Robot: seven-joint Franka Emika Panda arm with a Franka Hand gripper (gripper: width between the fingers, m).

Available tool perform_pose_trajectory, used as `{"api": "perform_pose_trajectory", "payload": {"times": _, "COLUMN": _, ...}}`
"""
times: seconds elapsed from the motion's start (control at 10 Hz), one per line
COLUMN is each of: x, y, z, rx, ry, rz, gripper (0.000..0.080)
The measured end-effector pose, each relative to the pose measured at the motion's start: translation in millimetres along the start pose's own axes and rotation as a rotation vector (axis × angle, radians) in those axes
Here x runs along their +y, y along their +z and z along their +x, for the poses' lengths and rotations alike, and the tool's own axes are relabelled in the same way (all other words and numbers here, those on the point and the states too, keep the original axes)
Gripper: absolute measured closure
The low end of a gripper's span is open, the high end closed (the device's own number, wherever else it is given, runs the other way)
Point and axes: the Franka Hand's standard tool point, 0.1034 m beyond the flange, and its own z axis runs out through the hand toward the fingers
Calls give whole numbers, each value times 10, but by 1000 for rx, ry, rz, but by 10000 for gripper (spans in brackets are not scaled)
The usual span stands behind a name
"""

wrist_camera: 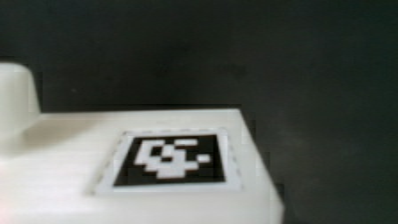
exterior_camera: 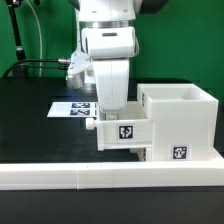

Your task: Assemble drawer

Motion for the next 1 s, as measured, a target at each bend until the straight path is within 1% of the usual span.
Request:
{"api": "perform_pose_trajectory", "payload": {"times": 0.3, "x": 17, "y": 11, "z": 75, "rx": -3, "ry": -15, "rz": 1, "gripper": 757}}
{"api": "perform_pose_trajectory", "payload": {"times": 0.4, "x": 44, "y": 10, "z": 76, "rx": -4, "ry": -4, "rz": 5, "gripper": 757}}
{"api": "perform_pose_trajectory", "payload": {"times": 0.8, "x": 48, "y": 10, "z": 70, "rx": -4, "ry": 6, "rz": 6, "gripper": 757}}
{"api": "perform_pose_trajectory", "payload": {"times": 0.9, "x": 53, "y": -29, "z": 78, "rx": -6, "ry": 4, "rz": 6, "gripper": 586}}
{"api": "perform_pose_trajectory", "payload": {"times": 1.0, "x": 64, "y": -98, "z": 80, "rx": -10, "ry": 2, "rz": 3, "gripper": 586}}
